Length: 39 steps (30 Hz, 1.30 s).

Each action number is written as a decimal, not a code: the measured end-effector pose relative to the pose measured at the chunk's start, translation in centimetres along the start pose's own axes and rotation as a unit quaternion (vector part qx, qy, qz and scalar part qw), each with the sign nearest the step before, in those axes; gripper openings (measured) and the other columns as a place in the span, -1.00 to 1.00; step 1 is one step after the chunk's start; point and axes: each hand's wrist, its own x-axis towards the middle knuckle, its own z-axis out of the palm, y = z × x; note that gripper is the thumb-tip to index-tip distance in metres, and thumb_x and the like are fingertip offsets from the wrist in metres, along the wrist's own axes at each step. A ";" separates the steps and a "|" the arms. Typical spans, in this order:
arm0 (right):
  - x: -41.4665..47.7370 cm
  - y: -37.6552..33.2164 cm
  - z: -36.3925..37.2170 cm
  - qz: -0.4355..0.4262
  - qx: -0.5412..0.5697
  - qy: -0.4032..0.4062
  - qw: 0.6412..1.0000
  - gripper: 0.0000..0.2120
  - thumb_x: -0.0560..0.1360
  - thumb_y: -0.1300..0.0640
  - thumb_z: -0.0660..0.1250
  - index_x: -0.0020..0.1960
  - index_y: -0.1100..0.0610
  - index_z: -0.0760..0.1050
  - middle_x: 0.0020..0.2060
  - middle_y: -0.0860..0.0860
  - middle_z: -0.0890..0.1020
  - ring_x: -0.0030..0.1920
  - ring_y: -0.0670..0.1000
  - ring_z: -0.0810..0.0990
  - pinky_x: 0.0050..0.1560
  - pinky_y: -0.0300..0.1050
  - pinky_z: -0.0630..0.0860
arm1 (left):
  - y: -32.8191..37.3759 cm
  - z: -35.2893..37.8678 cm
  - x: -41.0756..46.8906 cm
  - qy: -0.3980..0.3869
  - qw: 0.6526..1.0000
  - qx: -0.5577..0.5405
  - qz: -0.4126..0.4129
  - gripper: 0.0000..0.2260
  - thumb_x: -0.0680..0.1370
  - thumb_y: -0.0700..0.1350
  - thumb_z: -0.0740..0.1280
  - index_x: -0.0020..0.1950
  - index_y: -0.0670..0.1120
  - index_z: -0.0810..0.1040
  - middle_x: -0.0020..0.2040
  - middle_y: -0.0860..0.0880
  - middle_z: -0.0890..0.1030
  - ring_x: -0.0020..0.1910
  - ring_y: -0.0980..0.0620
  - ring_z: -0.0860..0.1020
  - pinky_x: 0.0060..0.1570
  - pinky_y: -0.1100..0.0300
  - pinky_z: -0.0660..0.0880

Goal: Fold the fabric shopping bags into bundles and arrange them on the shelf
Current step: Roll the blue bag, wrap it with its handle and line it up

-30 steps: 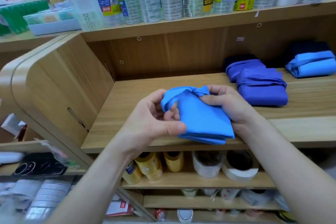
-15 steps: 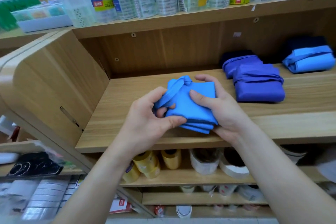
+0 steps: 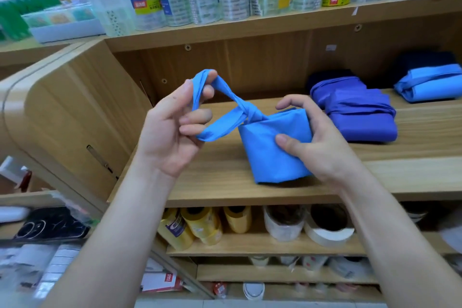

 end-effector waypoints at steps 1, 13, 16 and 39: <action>0.0 -0.4 -0.4 -0.029 -0.060 -0.002 0.998 -0.53 0.47 0.39 0.39 0.10 -0.17 0.45 -0.16 -0.18 0.55 -0.18 -0.12 0.54 -0.11 -0.20 0.54 | 0.4 -0.2 0.0 -0.027 0.999 -0.008 -0.025 -0.69 0.58 -0.05 0.20 0.25 -0.15 0.53 -0.06 0.01 0.51 -0.49 0.22 0.29 -0.58 0.47 0.33; 0.1 -2.4 0.3 -0.206 -0.437 -0.132 0.865 -0.12 0.42 0.33 0.36 0.46 -0.40 0.12 -0.15 -0.10 0.30 -0.23 -0.01 0.44 -0.17 0.02 0.52 | -1.6 -0.1 -0.4 -0.245 0.945 -0.142 -0.164 -0.40 0.60 0.01 0.32 0.54 -0.16 0.16 0.41 -0.19 0.34 -0.35 0.10 0.54 -0.36 0.34 0.56; 0.7 -1.6 0.2 -0.218 -0.403 -0.120 0.881 -0.30 0.38 0.37 0.37 0.37 -0.21 0.41 -0.14 -0.13 0.36 -0.16 -0.03 0.47 -0.13 -0.04 0.51 | -1.7 0.3 -0.6 -0.200 0.961 -0.107 -0.158 -0.45 0.56 -0.01 0.37 0.46 -0.17 0.29 0.28 -0.17 0.45 -0.42 0.16 0.50 -0.41 0.39 0.53; 0.5 1.0 -1.6 0.036 0.331 -0.075 0.940 -0.46 0.21 0.31 0.57 0.17 0.23 0.54 0.00 0.14 0.66 0.01 0.13 0.66 0.01 -0.02 0.63 | -4.5 1.4 -2.2 -0.077 0.915 0.366 0.151 -0.53 0.21 0.07 0.62 -0.08 -0.11 0.51 0.02 0.00 0.55 0.06 0.05 0.54 0.06 0.20 0.50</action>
